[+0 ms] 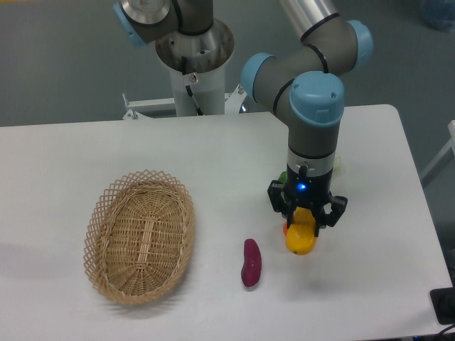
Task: Place the mango on the table
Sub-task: 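Lift the yellow mango held in the gripper off the table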
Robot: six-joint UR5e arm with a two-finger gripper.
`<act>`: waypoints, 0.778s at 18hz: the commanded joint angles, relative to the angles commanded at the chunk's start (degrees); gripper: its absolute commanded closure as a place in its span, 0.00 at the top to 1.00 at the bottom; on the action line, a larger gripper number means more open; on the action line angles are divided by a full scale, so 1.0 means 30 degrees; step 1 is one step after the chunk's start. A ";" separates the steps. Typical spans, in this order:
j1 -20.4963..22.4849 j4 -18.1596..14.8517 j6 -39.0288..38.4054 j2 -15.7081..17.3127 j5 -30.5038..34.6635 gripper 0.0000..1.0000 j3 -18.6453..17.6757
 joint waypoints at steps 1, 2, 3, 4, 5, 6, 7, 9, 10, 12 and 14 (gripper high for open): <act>0.0000 0.0000 0.0000 0.0000 0.0029 0.54 -0.0058; -0.0029 0.0029 0.0000 0.0000 0.0029 0.54 -0.0174; -0.0029 0.0000 0.0000 0.0000 0.0000 0.54 -0.0146; -0.0029 0.0000 0.0000 0.0029 -0.0029 0.54 -0.0059; 0.0000 -0.0029 0.0000 0.0029 -0.0087 0.54 -0.0145; 0.0000 0.0000 0.0000 0.0029 -0.0059 0.54 -0.0320; -0.0029 0.0029 0.0000 0.0058 -0.0059 0.54 -0.0554; -0.0088 0.0029 -0.0029 0.0059 -0.0030 0.54 -0.0703; -0.0088 0.0029 -0.0029 0.0030 0.0000 0.54 -0.0732; -0.0117 0.0058 -0.0029 0.0029 0.0058 0.54 -0.0906; -0.0117 0.0088 -0.0029 0.0029 0.0088 0.54 -0.1345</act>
